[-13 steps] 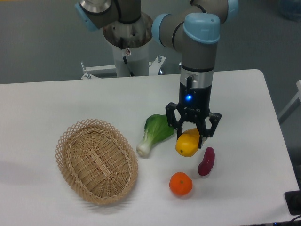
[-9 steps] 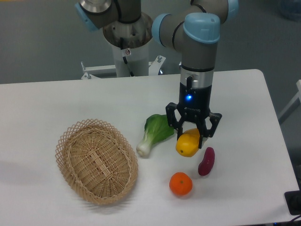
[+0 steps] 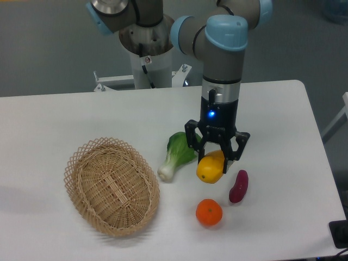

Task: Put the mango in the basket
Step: 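Carry the held mango over the wicker basket and lower it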

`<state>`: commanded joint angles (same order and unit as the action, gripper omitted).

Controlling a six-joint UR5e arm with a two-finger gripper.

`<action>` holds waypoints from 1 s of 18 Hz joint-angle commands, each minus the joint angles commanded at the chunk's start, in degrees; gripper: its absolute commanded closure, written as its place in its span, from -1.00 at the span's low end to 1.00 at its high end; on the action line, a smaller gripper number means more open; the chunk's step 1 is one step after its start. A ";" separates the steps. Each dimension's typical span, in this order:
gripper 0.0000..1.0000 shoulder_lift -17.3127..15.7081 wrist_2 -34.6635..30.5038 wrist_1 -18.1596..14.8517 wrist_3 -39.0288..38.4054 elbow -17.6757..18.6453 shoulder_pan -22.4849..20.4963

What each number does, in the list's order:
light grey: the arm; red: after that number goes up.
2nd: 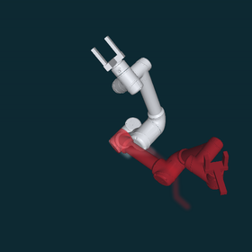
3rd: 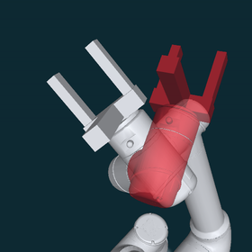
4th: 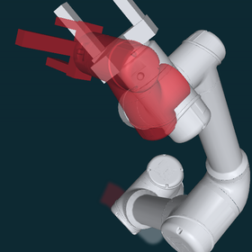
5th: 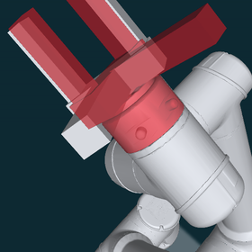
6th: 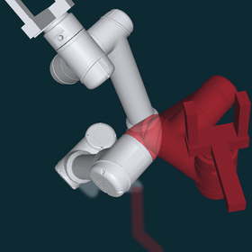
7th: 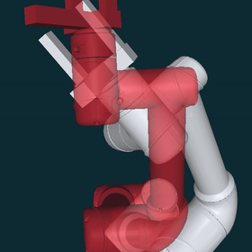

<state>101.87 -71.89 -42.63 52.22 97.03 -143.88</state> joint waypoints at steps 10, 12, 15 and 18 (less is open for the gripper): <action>0.16 2.19 -8.96 0.26 -16.50 -0.61 10.80; 0.16 2.99 -10.01 0.44 -20.21 -0.97 13.44; 0.16 4.91 -12.99 0.35 -22.59 -0.35 17.92; 0.15 8.60 -20.02 0.61 -22.60 -0.53 24.07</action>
<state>110.47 -91.91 -42.01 29.62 96.50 -119.81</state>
